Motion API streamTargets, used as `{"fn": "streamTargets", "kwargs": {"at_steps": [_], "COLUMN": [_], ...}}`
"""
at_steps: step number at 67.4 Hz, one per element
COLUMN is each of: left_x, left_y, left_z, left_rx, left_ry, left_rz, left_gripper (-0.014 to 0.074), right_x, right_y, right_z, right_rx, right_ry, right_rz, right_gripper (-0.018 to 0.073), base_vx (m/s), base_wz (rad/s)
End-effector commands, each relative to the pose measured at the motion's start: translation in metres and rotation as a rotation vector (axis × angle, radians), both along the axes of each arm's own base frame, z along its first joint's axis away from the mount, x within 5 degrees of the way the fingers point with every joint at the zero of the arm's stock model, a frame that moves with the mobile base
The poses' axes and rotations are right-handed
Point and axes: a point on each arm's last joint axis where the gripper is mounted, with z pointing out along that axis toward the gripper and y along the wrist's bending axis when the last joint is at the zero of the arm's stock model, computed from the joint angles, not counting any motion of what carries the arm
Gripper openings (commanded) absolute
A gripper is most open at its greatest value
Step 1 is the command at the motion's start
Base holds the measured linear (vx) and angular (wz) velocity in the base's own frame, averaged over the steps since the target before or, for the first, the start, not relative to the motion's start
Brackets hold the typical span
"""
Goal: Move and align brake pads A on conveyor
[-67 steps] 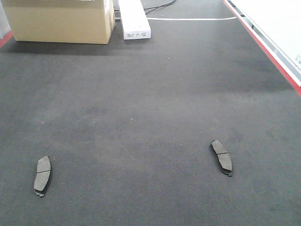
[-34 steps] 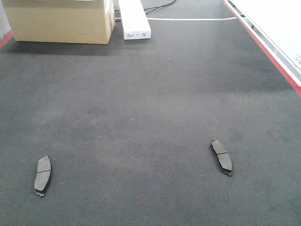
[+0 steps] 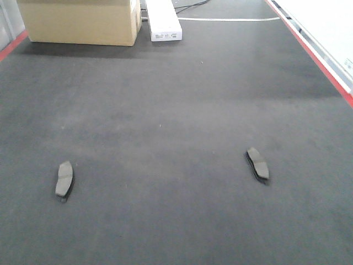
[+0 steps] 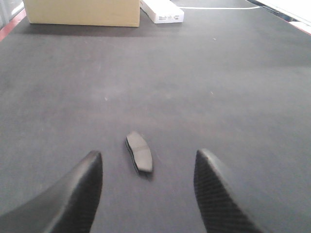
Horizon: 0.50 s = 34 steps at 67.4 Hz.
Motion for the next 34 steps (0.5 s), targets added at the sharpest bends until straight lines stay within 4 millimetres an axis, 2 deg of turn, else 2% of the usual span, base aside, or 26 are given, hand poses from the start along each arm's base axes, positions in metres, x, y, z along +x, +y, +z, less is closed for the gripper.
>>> {"fn": "streamTargets", "kwargs": {"at_steps": [1,18,34], "left_x": [0.0015,0.0015,0.0015], "left_y": [-0.0005,-0.0005,-0.0005], "left_z": [0.0136,0.0136,0.0136], "left_rx": [-0.015,-0.015,-0.015], "left_ry": [-0.082,-0.082,-0.082], "left_rz": [-0.004,-0.004,-0.004], "left_gripper": [0.0394,0.0394,0.0394], "right_x": [0.0008,0.0008,0.0008], "right_y": [0.0002,0.0002,0.0002], "right_z": [0.0140,0.0140,0.0140], "right_rx": [0.001,0.001,0.001], "right_ry": [-0.086,-0.086,-0.086], "right_rz": [0.001,0.001,0.001], "right_gripper": [0.0449,0.0449,0.0449], "base_vx": [-0.30,-0.33,-0.36], "base_wz": [-0.06,-0.07,0.11]}}
